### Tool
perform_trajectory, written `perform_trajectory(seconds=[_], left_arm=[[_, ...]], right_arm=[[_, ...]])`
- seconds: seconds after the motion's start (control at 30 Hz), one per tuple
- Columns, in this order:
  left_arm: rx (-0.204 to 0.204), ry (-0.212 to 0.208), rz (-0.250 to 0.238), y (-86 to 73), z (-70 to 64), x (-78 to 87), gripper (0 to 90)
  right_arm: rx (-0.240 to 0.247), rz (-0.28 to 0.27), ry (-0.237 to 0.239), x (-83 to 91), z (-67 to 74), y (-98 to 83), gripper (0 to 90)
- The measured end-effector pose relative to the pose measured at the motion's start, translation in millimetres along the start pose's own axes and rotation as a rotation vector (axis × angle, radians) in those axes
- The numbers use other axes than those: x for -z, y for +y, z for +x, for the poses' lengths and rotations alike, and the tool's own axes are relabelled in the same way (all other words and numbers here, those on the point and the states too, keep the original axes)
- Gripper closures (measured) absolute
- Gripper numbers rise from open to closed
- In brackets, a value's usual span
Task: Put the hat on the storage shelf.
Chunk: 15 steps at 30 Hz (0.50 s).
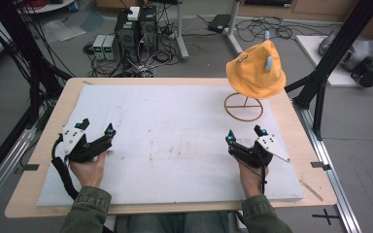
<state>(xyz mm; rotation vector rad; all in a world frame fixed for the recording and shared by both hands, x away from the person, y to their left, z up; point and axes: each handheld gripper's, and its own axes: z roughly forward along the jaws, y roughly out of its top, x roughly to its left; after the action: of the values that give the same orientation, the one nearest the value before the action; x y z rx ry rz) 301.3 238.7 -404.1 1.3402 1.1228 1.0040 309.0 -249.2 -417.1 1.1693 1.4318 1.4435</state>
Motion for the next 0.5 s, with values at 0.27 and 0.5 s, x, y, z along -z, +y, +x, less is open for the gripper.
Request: perform_trajectory(seconds=[0.27, 0.5], left_arm=[[0.014, 0.017, -0.003, -5.2, 3.8, 3.4, 17.7], [0.011, 0.023, -0.008, -5.0, 3.7, 3.3, 17.6]], right_arm=[[0.007, 0.004, -0.001, 0.7, 1.8, -0.8, 3.8], [0.007, 0.003, -0.005, 0.8, 0.5, -0.6, 3.7]])
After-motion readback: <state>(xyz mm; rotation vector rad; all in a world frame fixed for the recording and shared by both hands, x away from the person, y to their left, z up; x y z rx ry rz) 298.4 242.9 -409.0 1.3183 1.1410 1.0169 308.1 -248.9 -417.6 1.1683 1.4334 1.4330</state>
